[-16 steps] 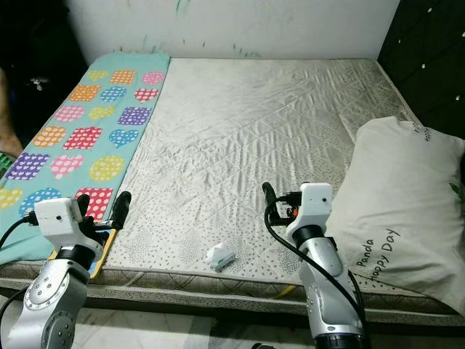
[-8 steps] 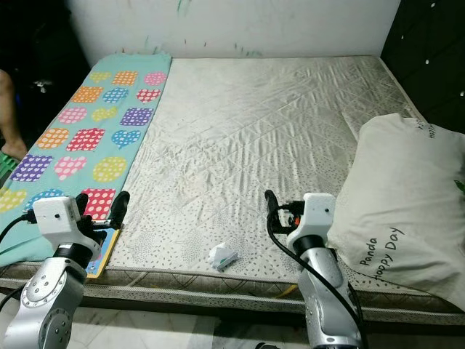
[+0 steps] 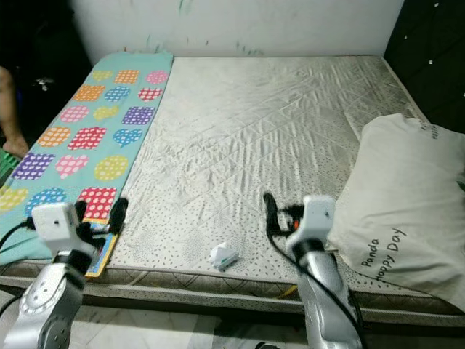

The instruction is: Clean up the room

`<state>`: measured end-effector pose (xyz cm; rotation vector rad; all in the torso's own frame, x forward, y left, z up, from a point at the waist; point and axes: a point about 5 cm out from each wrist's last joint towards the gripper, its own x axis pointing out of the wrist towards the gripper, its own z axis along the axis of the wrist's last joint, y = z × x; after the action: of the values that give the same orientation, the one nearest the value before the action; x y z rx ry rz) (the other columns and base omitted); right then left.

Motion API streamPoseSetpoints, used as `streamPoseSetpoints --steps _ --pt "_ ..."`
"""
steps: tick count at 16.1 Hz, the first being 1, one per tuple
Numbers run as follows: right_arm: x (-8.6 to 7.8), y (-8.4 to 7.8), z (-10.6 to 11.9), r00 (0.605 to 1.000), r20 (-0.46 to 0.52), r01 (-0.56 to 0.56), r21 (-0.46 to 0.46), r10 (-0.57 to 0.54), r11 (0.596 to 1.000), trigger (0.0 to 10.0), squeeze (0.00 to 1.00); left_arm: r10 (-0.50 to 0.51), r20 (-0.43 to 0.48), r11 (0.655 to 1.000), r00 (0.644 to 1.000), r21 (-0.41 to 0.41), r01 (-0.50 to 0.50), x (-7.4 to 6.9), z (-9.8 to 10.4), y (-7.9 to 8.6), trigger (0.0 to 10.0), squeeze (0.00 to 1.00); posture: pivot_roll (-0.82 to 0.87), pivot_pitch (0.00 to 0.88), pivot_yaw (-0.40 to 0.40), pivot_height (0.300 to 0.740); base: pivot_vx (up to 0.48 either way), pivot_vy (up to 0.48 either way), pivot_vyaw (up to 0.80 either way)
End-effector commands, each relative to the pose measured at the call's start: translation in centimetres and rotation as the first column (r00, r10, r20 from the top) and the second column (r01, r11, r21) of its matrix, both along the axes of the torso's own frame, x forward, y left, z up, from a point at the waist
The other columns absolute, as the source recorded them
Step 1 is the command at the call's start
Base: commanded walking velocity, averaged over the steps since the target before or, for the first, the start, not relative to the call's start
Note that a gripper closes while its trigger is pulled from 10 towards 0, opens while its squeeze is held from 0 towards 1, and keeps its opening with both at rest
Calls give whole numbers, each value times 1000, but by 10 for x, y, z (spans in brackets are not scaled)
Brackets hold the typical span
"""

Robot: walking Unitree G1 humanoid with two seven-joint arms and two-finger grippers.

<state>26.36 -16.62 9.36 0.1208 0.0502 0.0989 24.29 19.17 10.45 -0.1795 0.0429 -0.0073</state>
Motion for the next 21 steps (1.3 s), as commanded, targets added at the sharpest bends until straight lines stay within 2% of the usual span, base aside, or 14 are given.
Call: streamPoseSetpoints --steps 1,3,4,6,11,12,15,17,19,20,21 --pt "-5 -1 2 1000 2 -6 -2 6 1000 10000 0 4 -10 1000 1000 -3 -4 -1 -1 2 10000 0 -79 105 74 740 0 0 0" --pt "-8 -9 6 999 19 46 -4 -46 999 10000 0 -37 -17 999 999 -5 36 4 -2 -8 10000 0 -95 108 117 740 0 0 0" --pt "-9 -17 6 993 30 116 6 -116 993 10000 0 -87 -9 996 996 -5 87 14 2 -14 10000 0 -107 106 153 740 0 0 0" --pt "-14 -21 7 990 34 140 10 -140 990 10000 0 -78 -1 997 997 1 78 17 4 -9 10000 0 -109 86 155 740 0 0 0" --pt "-31 -20 6 997 19 76 -10 -76 997 10000 0 -8 -14 1000 1000 11 8 3 -1 7 10000 0 -90 77 102 740 0 0 0" --pt "-24 -16 6 997 27 71 -27 -70 997 10000 0 18 -22 1000 1000 6 -18 -2 -4 9 10000 0 -71 71 93 740 0 0 0" --pt "0 -4 11 997 60 56 -44 -53 997 10000 0 16 -4 1000 1000 10 -16 1 -1 6 10000 0 -24 46 75 740 0 0 0" --pt "16 8 12 998 58 6 -38 -3 999 10000 0 57 31 998 998 17 -57 0 7 12 10000 0 10 34 33 740 0 0 0" --pt "23 16 12 998 49 -46 -31 47 998 10000 0 107 36 994 994 19 -107 -5 7 19 10000 0 43 25 -17 740 0 0 0" --pt "31 26 12 994 46 -98 -25 99 995 10000 0 148 34 989 988 17 -148 -15 4 22 10000 0 62 27 -49 740 0 0 0" --pt "33 28 11 993 47 -106 -25 107 994 10000 0 150 33 989 988 16 -150 -17 3 21 10000 0 64 24 -52 740 0 0 0"
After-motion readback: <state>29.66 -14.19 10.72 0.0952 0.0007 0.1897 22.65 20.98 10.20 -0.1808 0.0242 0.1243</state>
